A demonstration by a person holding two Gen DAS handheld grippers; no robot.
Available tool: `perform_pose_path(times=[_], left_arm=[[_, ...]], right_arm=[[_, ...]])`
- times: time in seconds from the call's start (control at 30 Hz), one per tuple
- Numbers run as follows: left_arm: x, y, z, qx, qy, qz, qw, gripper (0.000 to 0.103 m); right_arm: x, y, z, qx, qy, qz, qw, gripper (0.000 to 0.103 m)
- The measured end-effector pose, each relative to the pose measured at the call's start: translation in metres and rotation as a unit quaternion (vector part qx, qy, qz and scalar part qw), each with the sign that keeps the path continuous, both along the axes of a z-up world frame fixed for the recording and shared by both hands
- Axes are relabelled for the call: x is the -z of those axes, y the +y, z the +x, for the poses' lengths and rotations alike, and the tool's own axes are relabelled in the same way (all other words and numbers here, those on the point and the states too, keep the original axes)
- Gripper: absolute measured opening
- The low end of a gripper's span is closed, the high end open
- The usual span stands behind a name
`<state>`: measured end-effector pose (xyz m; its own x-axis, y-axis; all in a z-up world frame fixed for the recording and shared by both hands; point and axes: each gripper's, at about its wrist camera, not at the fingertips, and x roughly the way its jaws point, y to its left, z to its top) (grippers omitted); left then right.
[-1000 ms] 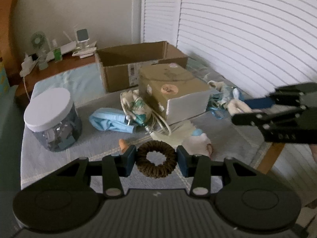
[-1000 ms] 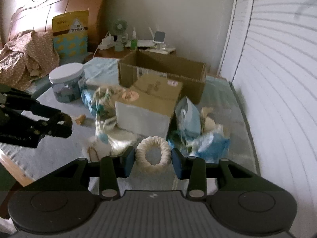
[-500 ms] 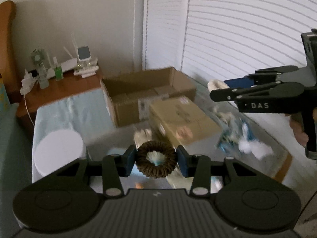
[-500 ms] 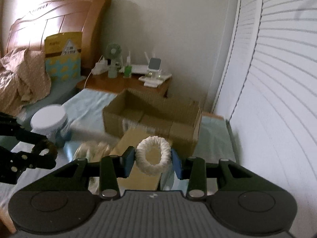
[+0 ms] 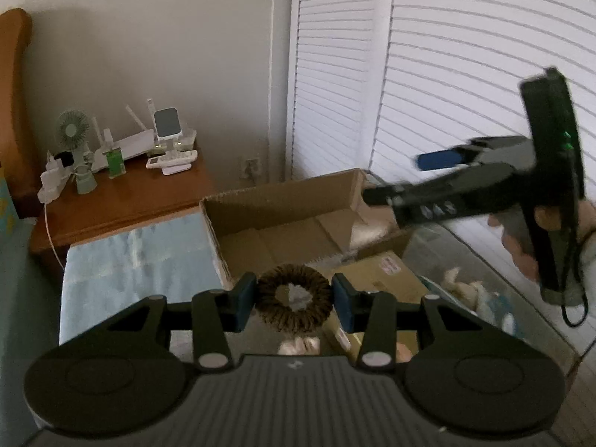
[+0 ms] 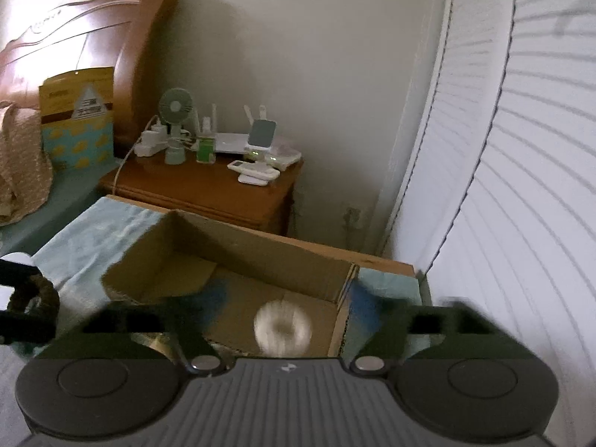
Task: Organize soft objects
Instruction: 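Carry both rings over the cardboard box and open both tools to drop them, then bring both tools back over the towel toward the remaining items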
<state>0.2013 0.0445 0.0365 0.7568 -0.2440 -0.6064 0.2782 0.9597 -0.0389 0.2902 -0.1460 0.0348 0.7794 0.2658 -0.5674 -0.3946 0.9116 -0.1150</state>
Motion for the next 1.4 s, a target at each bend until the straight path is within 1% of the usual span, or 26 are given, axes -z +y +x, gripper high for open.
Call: perform_pose_path(times=[0.03, 0.1, 0.2, 0.33, 0.5, 0.6, 0.73, 0.8, 0.83, 0.87, 0.9, 1.03, 1.1, 1.13, 1.23, 1.4], left_arm=[[0.000, -0.001, 0.004, -0.001, 0.000, 0.003, 1.0000, 0.043], [-0.002, -0.002, 0.012, 0.001, -0.001, 0.008, 1.0000, 0.043], [-0.007, -0.005, 0.024, 0.003, -0.008, 0.015, 0.9998, 0.043], [-0.013, -0.010, 0.043, 0.009, -0.016, 0.023, 0.9996, 0.043], [-0.016, -0.015, 0.072, 0.010, -0.011, 0.020, 0.9997, 0.043], [-0.016, -0.019, 0.089, 0.007, -0.010, 0.028, 0.9995, 0.043], [-0.013, -0.023, 0.103, 0.001, -0.008, 0.037, 0.9993, 0.046], [-0.009, -0.022, 0.109, 0.000, 0.003, 0.034, 0.9994, 0.057], [-0.008, -0.020, 0.111, -0.004, 0.006, 0.030, 0.9995, 0.074], [-0.007, -0.018, 0.111, -0.011, 0.004, 0.025, 0.9996, 0.084], [-0.007, -0.015, 0.109, -0.022, -0.001, 0.022, 0.9995, 0.086], [-0.010, -0.007, 0.100, -0.032, 0.001, 0.013, 0.9994, 0.088], [-0.014, -0.005, 0.090, -0.033, -0.002, 0.013, 0.9994, 0.093], [-0.016, -0.005, 0.084, -0.033, -0.006, 0.014, 0.9994, 0.095], [-0.019, -0.005, 0.062, -0.027, -0.014, 0.016, 0.9994, 0.096], [-0.018, -0.001, 0.022, -0.024, -0.017, 0.002, 0.9996, 0.096]], right_arm=[[0.002, -0.002, 0.000, 0.002, -0.004, 0.004, 1.000, 0.103], [0.006, -0.006, -0.005, -0.004, -0.005, 0.010, 1.000, 0.103], [0.009, -0.010, -0.016, 0.001, -0.003, 0.007, 1.000, 0.103], [0.011, -0.015, -0.035, 0.007, 0.009, 0.017, 1.000, 0.103], [0.009, -0.019, -0.063, 0.012, 0.012, 0.026, 1.000, 0.103], [0.007, -0.024, -0.078, 0.020, 0.015, 0.035, 0.999, 0.103], [0.003, -0.033, -0.090, 0.035, 0.014, 0.039, 0.999, 0.103], [0.002, -0.036, -0.094, 0.038, 0.015, 0.041, 0.998, 0.103], [0.001, -0.037, -0.096, 0.038, 0.016, 0.041, 0.998, 0.103], [0.001, -0.038, -0.098, 0.039, 0.015, 0.040, 0.998, 0.103], [0.000, -0.038, -0.099, 0.040, 0.013, 0.038, 0.998, 0.103], [-0.002, -0.040, -0.105, 0.042, 0.010, 0.035, 0.998, 0.103], [-0.002, -0.040, -0.108, 0.044, 0.010, 0.033, 0.998, 0.103], [-0.002, -0.041, -0.109, 0.044, 0.010, 0.032, 0.998, 0.103], [-0.002, -0.042, -0.116, 0.045, 0.012, 0.029, 0.998, 0.103], [0.004, -0.044, -0.130, 0.048, 0.019, 0.018, 0.999, 0.103]])
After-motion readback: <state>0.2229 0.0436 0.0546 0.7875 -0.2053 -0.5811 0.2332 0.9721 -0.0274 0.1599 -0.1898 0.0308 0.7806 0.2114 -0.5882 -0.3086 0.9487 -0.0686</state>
